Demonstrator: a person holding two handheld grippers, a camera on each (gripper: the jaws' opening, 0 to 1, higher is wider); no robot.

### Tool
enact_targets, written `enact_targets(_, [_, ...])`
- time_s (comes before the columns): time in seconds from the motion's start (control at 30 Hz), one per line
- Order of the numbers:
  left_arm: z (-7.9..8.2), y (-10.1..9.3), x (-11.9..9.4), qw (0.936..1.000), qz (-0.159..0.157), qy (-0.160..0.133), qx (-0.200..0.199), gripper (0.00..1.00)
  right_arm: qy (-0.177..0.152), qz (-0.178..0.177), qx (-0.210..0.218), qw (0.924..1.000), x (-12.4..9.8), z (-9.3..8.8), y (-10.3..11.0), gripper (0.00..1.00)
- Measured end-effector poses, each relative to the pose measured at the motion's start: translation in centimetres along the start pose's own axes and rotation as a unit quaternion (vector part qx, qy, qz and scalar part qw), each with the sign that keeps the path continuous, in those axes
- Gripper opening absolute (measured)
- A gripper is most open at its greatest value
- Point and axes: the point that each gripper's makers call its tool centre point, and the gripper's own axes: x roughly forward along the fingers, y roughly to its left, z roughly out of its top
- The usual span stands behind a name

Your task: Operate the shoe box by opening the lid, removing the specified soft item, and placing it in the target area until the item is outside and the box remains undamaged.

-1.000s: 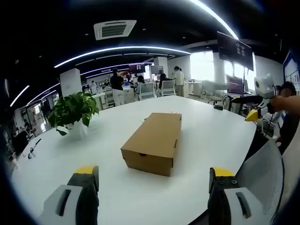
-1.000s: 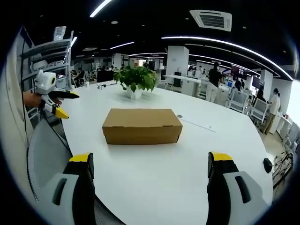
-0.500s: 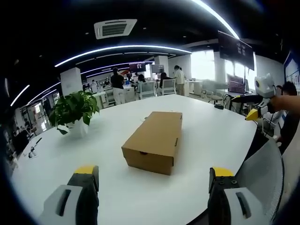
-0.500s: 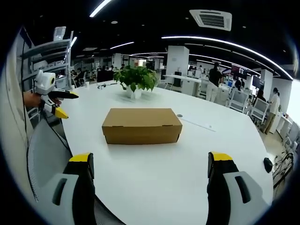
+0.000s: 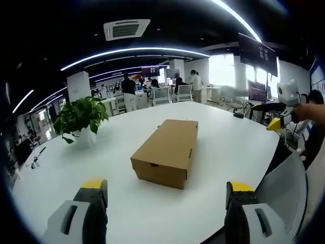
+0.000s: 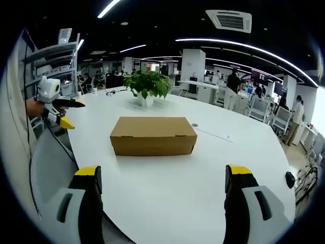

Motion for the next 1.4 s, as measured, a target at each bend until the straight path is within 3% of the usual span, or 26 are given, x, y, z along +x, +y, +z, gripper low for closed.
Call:
enact_targets(0.5, [-0.7, -1.2, 0.9, 0.9998, -0.004, 0.015, -0.009, 0.95, 0.009, 0.024, -0.008, 0.9996, 1.2, -0.2, -0.4, 0.96])
enact_targets(0.87, [-1.0, -1.7, 2.0, 0.9994, 0.015, 0.021, -0.021, 0.89, 0.012, 0.040, -0.015, 0.9990, 2.5, 0.0, -1.3, 0.96])
enact_targets(1.07, [-1.6, -2.1, 3.1, 0.9990, 0.016, 0.038, -0.017, 0.89, 0.012, 0.051, -0.022, 0.9984, 3.5, 0.1, -2.1, 0.96])
enact_targets(1.4, [-1.1, -2.7, 5.1, 0.9989, 0.018, 0.041, -0.011, 0.86, 0.019, 0.069, -0.034, 0.9969, 5.3, -0.2, -3.5, 0.96])
